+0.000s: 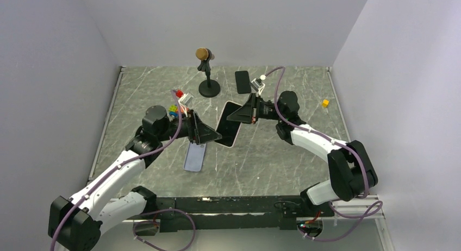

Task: Take the phone out of the phone case
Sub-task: Pick up the phone at the center of the board, then remove the phone case from the phone.

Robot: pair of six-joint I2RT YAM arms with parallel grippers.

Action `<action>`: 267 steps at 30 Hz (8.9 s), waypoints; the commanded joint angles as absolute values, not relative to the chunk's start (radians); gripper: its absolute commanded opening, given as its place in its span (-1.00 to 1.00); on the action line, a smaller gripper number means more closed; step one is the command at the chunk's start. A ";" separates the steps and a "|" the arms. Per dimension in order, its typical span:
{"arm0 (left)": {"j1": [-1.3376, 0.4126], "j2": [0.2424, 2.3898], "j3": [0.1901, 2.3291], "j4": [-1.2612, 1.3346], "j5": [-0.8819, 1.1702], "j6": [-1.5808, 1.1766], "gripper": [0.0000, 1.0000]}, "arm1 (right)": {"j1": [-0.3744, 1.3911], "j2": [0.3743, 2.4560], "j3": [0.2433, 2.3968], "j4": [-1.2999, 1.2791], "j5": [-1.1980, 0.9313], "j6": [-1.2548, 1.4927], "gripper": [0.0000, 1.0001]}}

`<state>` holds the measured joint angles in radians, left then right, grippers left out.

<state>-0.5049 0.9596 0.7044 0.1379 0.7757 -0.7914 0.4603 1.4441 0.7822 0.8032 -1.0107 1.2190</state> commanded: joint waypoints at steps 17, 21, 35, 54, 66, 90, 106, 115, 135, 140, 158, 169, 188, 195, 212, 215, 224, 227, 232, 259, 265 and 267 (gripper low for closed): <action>-0.502 1.032 0.630 0.445 1.006 -0.900 -0.54 | 0.405 1.367 0.877 0.714 -1.059 1.158 -1.00; -0.502 1.048 0.606 0.561 1.039 -0.959 -0.45 | 0.405 1.361 0.897 0.646 -1.040 1.117 -1.00; -0.503 1.089 0.581 0.803 1.104 -1.059 -0.86 | 0.391 1.379 0.922 0.564 -1.036 1.117 -1.00; -0.532 0.925 0.592 0.994 0.976 -0.733 -1.00 | 0.489 1.651 0.808 1.301 -1.053 1.843 -1.00; -0.531 0.912 0.554 1.098 0.974 -0.708 -1.00 | 0.598 1.786 0.804 1.529 -0.991 1.986 -1.00; -0.535 0.687 0.434 0.652 0.770 -0.694 0.89 | 0.483 1.613 0.786 1.292 -0.912 1.703 -1.00; -0.560 0.877 0.493 0.625 0.724 -0.792 0.44 | 0.482 1.570 0.802 1.238 -0.857 1.619 -1.00; -0.598 0.883 0.507 0.602 0.703 -0.750 -0.08 | 0.484 1.580 0.810 1.248 -0.857 1.629 -1.00; -0.560 0.968 0.432 0.968 0.803 -0.542 -1.00 | 0.559 1.507 0.798 1.238 -0.880 1.734 -1.00; -0.553 0.985 0.444 0.963 0.795 -0.495 -1.00 | 0.642 1.528 0.784 1.394 -0.849 1.905 -1.00; -0.539 0.989 0.466 0.736 0.703 -0.507 -1.00 | 0.626 1.486 0.763 1.278 -0.818 1.754 -1.00; -0.607 0.761 0.392 0.689 0.724 -0.627 0.90 | 0.515 1.520 0.788 1.273 -0.822 1.714 -1.00; -0.613 0.995 0.481 0.914 0.789 -0.768 0.58 | 0.516 1.510 0.777 1.299 -0.811 1.730 -1.00; -0.615 1.024 0.494 0.901 0.773 -0.766 0.43 | 0.516 1.517 0.779 1.316 -0.810 1.742 -1.00; -0.614 1.061 0.515 0.913 0.765 -0.773 0.09 | 0.521 1.495 0.789 1.273 -0.822 1.716 -1.00; -0.615 1.061 0.520 0.872 0.749 -0.757 -0.10 | 0.527 1.478 0.793 1.254 -0.825 1.706 -1.00; -0.613 1.072 0.460 0.914 0.742 -0.747 -0.38 | 0.531 1.482 0.792 1.378 -0.811 1.820 -1.00; -0.614 1.071 0.431 0.967 0.748 -0.742 -0.53 | 0.543 1.504 0.800 1.459 -0.806 1.899 -1.00; -0.612 1.082 0.455 0.930 0.725 -0.718 -0.77 | 0.571 1.509 0.831 1.494 -0.803 1.954 -1.00; -0.570 0.944 0.697 -0.084 0.370 -0.477 -0.05 | 0.555 1.531 0.838 1.461 -0.812 1.838 -1.00; -0.570 0.793 0.694 0.041 0.583 -0.645 0.35 | 0.520 1.459 0.813 1.135 -0.812 1.578 -1.00; -0.571 0.770 0.701 0.068 0.605 -0.746 0.44 | 0.511 1.436 0.810 1.060 -0.797 1.521 -1.00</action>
<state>-0.5774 0.8299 0.6880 0.0223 0.5438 -0.6132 0.5236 1.5330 0.7845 1.1538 -0.7765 1.6375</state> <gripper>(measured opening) 0.691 0.193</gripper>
